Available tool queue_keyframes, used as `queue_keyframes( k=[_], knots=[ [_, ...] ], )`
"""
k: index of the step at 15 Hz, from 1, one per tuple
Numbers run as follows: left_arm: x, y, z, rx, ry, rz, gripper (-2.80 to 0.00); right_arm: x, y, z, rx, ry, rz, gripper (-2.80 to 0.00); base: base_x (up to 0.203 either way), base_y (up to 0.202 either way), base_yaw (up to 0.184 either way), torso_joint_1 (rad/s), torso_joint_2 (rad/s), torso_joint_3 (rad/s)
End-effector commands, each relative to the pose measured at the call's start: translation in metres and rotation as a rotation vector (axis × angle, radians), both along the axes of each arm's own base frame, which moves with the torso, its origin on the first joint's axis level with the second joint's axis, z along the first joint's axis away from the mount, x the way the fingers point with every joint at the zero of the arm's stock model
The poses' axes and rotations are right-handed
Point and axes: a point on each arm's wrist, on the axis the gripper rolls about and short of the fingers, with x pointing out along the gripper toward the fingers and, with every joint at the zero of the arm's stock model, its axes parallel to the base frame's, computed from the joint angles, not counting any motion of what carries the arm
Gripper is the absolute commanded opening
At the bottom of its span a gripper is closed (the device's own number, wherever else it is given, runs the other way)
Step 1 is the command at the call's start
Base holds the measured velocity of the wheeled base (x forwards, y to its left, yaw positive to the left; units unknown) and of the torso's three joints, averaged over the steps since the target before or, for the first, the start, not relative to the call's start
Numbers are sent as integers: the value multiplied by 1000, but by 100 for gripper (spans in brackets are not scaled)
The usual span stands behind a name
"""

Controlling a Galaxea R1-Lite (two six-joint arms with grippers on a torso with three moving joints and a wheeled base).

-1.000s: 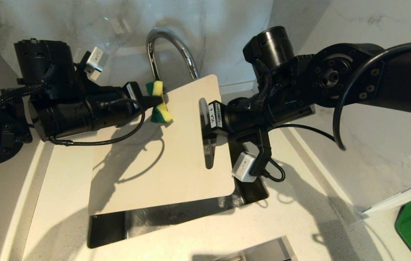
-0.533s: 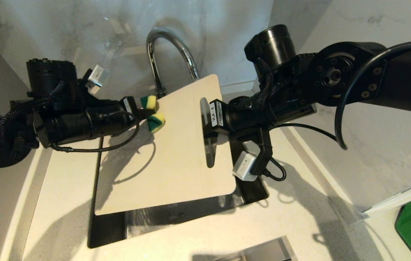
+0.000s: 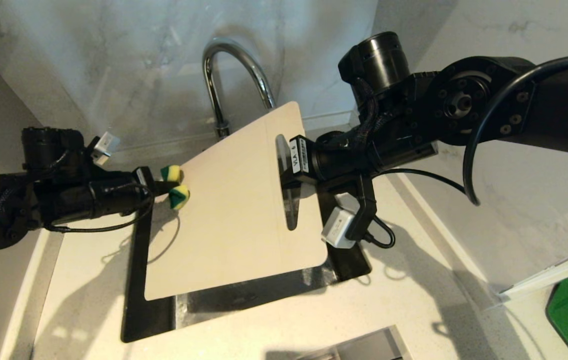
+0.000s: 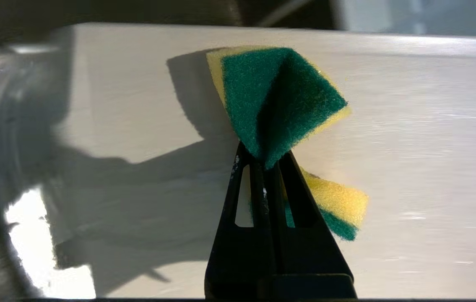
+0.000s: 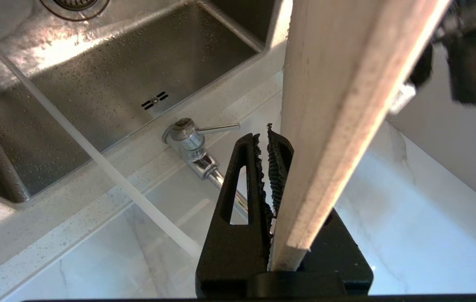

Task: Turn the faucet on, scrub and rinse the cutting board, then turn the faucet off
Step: Scrub the cutting board underwater

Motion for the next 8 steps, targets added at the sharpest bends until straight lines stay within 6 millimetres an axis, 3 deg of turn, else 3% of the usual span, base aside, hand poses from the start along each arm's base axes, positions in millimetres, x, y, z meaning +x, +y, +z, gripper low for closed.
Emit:
queue_keyframes(
  k=[1, 8],
  knots=[
    [4, 21, -16, -2, 33, 45, -280, 0, 0, -1, -6, -4, 16, -280, 0, 0, 0, 0, 0, 0],
    [0, 49, -29, 51, 41, 85, -280, -1, -1, 0, 0, -4, 23, -280, 0, 0, 0, 0, 0, 0]
  ],
)
